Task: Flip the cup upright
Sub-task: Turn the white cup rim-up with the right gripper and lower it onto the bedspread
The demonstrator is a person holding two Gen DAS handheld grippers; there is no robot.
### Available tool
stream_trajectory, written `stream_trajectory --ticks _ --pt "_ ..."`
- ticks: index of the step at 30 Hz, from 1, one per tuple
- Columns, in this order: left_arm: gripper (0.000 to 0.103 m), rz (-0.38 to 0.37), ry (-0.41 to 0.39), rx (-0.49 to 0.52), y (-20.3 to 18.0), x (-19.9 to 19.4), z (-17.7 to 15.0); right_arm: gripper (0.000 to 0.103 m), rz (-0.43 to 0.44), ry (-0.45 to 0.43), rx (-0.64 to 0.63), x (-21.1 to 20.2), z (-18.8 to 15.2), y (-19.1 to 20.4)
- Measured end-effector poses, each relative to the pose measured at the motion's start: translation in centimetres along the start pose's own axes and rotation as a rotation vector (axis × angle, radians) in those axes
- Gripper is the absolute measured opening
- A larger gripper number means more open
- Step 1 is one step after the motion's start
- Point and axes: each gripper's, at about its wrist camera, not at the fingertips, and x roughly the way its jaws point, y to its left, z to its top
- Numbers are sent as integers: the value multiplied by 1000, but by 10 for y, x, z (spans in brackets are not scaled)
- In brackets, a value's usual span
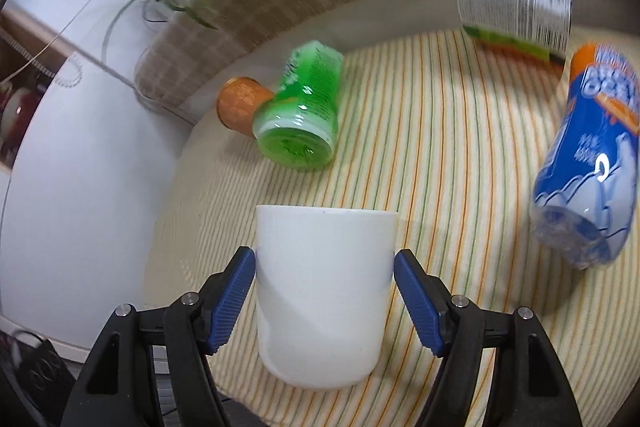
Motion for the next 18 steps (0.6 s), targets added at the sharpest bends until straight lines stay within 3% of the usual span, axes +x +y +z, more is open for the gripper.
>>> stream_trajectory --ticks 12,18 --pt "78 9 -13 24 -7 -1 -2 74 -175 -251 -214 -25 -22 26" --pt "78 8 -16 24 -8 -2 -2 74 -234 -304 -321 -25 -39 38"
